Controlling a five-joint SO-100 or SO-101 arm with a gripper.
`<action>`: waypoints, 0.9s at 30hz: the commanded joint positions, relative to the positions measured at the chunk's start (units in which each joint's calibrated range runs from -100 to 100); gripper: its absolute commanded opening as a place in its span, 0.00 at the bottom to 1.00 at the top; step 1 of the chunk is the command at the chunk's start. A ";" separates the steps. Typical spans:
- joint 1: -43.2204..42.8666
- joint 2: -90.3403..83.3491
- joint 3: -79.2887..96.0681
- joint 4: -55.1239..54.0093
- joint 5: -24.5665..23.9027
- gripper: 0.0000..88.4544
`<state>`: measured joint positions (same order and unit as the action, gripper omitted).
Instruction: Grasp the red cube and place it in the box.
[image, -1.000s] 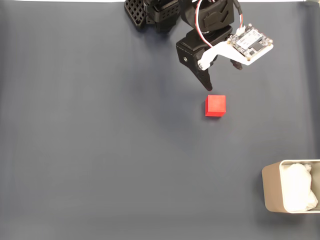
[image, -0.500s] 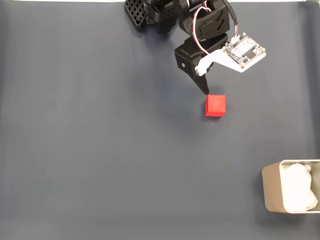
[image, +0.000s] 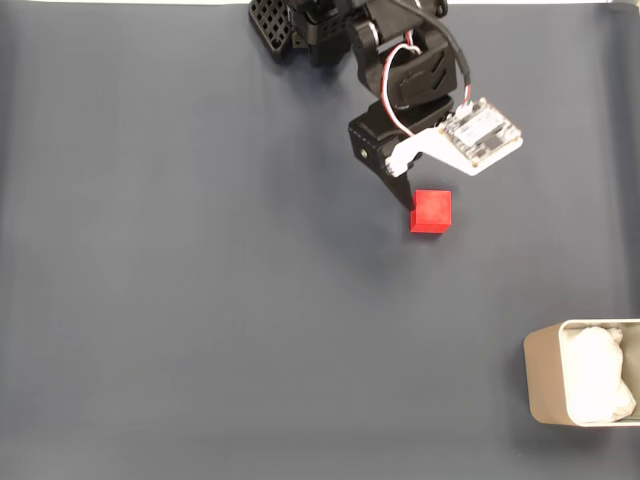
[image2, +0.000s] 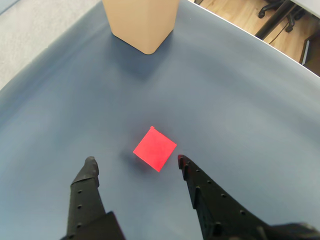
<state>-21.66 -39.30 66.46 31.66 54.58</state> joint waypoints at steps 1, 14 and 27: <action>0.57 1.43 -0.85 -2.15 0.73 0.42; 0.64 6.54 -0.40 -5.76 0.88 0.43; -0.14 10.87 -0.40 -8.47 0.63 0.43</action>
<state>-21.29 -28.61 66.46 24.26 55.07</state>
